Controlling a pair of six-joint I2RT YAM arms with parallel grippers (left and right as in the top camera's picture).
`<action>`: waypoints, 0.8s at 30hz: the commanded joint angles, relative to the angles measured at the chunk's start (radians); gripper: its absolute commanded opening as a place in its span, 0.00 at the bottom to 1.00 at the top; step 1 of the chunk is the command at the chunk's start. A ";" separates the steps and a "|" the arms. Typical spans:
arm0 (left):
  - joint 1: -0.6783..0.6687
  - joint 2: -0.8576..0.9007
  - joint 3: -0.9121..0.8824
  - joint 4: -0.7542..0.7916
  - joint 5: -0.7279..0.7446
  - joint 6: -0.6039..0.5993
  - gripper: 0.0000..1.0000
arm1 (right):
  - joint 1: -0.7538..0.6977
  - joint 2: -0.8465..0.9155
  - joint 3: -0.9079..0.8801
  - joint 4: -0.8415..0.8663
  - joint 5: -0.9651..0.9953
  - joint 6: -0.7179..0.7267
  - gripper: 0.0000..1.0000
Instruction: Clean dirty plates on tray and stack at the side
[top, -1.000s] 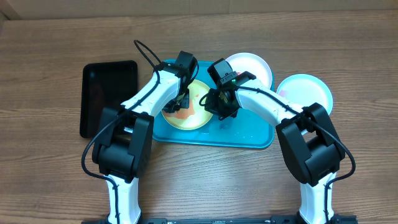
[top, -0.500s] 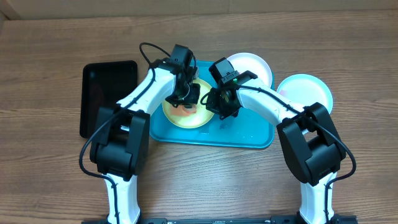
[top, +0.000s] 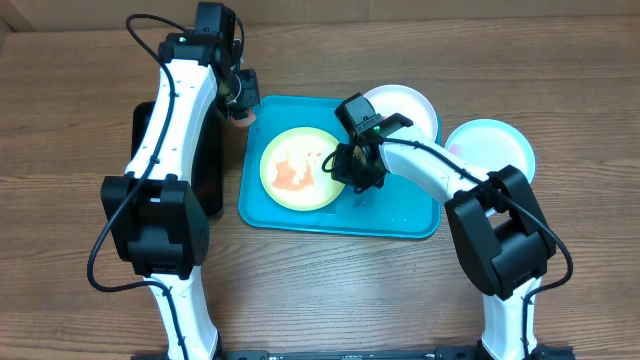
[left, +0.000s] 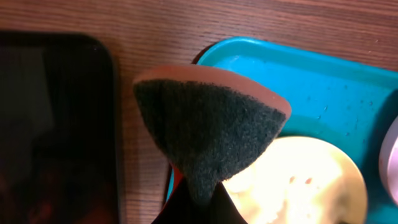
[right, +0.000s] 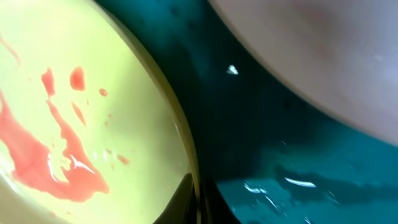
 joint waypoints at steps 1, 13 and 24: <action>-0.008 -0.006 0.020 -0.009 -0.011 -0.017 0.04 | 0.029 -0.123 0.040 -0.037 0.149 -0.056 0.04; -0.010 -0.006 0.020 -0.010 -0.010 -0.017 0.04 | 0.211 -0.339 0.041 -0.166 0.778 -0.075 0.04; -0.010 -0.006 0.020 -0.010 -0.010 -0.017 0.04 | 0.444 -0.339 0.040 -0.193 1.458 -0.075 0.04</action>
